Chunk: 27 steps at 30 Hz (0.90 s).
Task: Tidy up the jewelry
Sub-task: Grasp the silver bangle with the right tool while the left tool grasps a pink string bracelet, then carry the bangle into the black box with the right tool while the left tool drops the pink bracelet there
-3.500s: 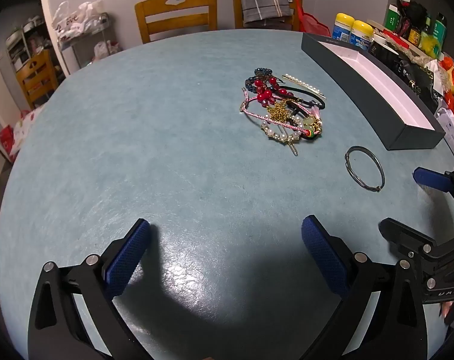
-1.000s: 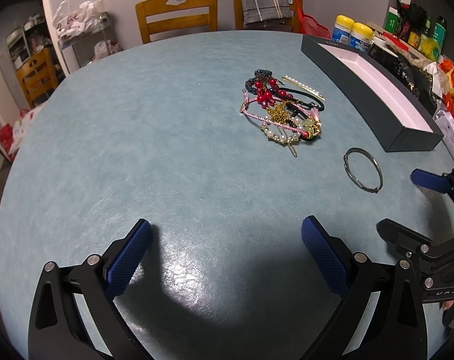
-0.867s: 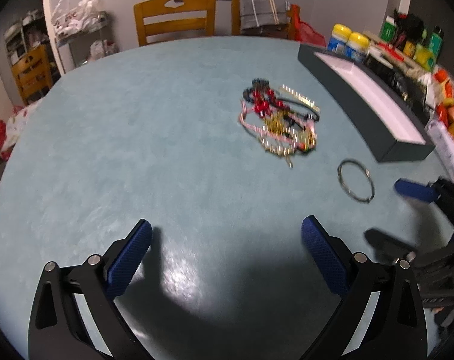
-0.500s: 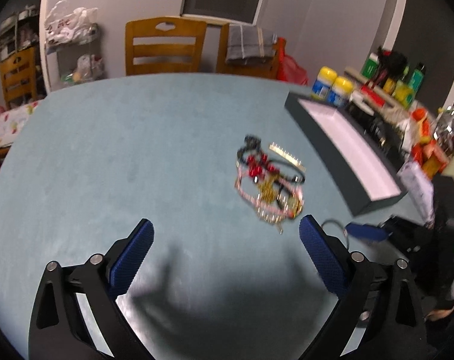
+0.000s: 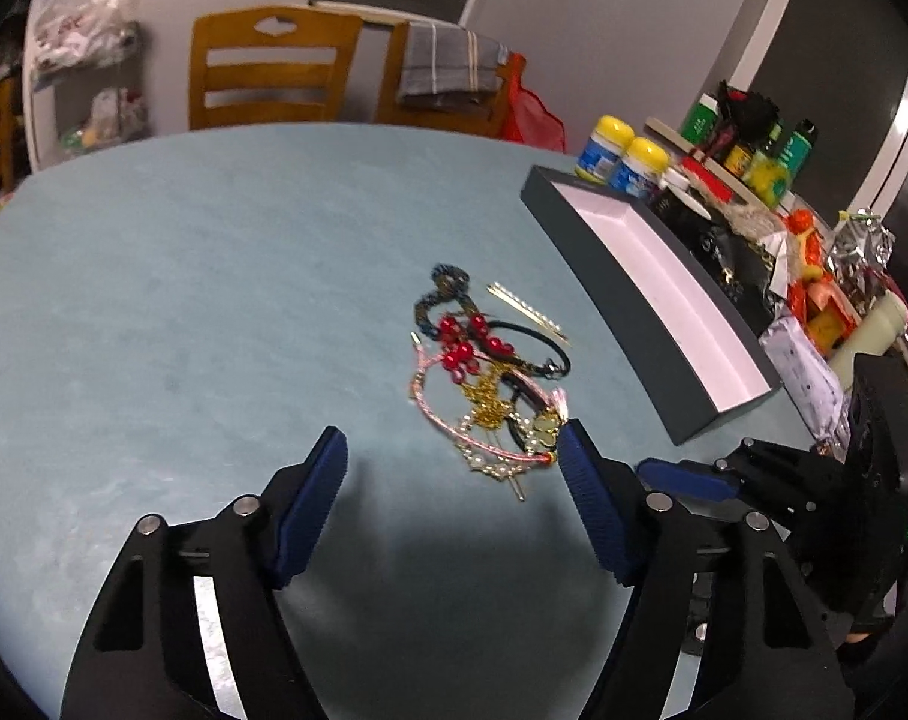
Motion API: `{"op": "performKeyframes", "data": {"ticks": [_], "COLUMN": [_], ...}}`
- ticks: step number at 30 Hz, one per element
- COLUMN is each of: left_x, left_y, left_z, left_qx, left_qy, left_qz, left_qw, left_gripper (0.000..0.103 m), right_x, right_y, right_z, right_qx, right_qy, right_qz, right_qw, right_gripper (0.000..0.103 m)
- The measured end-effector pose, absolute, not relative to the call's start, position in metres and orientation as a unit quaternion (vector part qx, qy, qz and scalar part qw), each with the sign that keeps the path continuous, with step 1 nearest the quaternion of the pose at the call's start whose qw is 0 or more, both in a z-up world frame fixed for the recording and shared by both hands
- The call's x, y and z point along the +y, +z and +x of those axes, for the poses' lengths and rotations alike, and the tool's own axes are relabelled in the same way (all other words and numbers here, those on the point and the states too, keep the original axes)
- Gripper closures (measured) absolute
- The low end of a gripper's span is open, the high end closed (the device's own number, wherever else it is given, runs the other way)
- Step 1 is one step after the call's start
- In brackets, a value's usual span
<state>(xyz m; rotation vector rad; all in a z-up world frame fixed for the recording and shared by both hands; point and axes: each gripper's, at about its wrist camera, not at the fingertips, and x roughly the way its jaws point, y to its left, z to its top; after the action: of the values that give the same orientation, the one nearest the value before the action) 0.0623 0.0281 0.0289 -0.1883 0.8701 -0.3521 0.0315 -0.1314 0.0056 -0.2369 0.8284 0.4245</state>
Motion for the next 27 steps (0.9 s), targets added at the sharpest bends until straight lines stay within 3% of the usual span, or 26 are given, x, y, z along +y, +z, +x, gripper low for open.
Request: {"op": "performKeyframes", "data": {"ticks": [4,11,16,19,20,21,27], "left_x": [0.024,0.023,0.019,0.018,0.017,0.017,0.019], "left_y": [0.023,0.01,0.007,0.005,0.004,0.004,0.026], "left_z": [0.068,0.086,0.094,0.1,0.102,0.102,0.091], "left_qx": [0.431,0.454,0.459,0.459,0.461,0.459,0.414], "left_qy": [-0.179,-0.178,-0.178,-0.167,-0.17,-0.175,-0.168], "left_qz": [-0.092,-0.112,-0.11,-0.107,-0.105,-0.107,-0.097], "left_qw": [0.88,0.866,0.864,0.866,0.865,0.864,0.889], "left_gripper": [0.039,0.064,0.066,0.083,0.095,0.099,0.101], "right_x": [-0.139,-0.161,-0.16,-0.161,-0.162,-0.163,-0.177], "right_y": [0.013,0.03,0.034,0.036,0.036,0.037,0.045], "right_z": [0.026,0.011,0.007,0.003,0.003,0.003,-0.006], "right_qx": [0.375,0.321,0.313,0.307,0.306,0.305,0.266], "right_qy": [0.229,0.236,0.239,0.239,0.239,0.238,0.238], "right_qz": [-0.091,-0.043,-0.045,-0.046,-0.044,-0.042,-0.009], "right_qw": [0.893,0.916,0.918,0.92,0.92,0.921,0.934], "right_gripper": [0.056,0.056,0.056,0.056,0.056,0.056,0.056]}}
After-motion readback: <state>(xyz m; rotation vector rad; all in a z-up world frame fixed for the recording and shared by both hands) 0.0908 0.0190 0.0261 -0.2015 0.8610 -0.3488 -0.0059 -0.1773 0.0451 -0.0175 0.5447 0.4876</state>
